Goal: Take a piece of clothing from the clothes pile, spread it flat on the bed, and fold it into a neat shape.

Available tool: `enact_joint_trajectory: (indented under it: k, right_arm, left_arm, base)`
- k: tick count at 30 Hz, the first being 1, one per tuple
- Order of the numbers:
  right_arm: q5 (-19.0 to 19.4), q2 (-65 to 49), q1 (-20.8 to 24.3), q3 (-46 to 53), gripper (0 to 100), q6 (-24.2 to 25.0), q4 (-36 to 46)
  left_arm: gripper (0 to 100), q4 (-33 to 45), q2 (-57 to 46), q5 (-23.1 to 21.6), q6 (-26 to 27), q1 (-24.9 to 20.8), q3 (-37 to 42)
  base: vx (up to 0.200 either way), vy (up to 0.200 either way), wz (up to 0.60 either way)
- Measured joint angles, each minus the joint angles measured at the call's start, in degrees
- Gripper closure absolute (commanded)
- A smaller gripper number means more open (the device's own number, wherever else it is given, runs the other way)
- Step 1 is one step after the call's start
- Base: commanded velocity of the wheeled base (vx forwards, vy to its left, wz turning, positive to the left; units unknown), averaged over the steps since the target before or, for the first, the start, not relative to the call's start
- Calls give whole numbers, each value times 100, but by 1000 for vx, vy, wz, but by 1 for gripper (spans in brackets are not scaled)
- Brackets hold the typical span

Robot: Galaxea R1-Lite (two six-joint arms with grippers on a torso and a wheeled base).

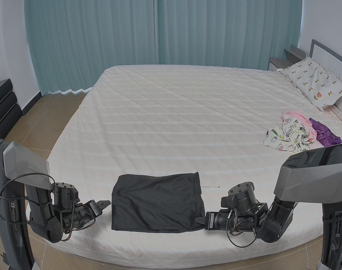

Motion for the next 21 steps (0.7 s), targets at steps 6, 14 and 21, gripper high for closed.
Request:
enact_joint_trajectory:
  k: [6,14,21]
  right_arm:
    - [-38,-143,-74,277,100,-49,24]
    - [-38,-335,-149,505,100,-333,282]
    - [-39,-391,-207,508,0,-399,441]
  left_arm:
    - [0,0,0,2,0,2,2]
    - [0,2,2,2,0,2,11]
    - [0,5,16,2,0,-4,13]
  base:
    - [0,0,0]
    - [0,0,0]
    - [0,0,0]
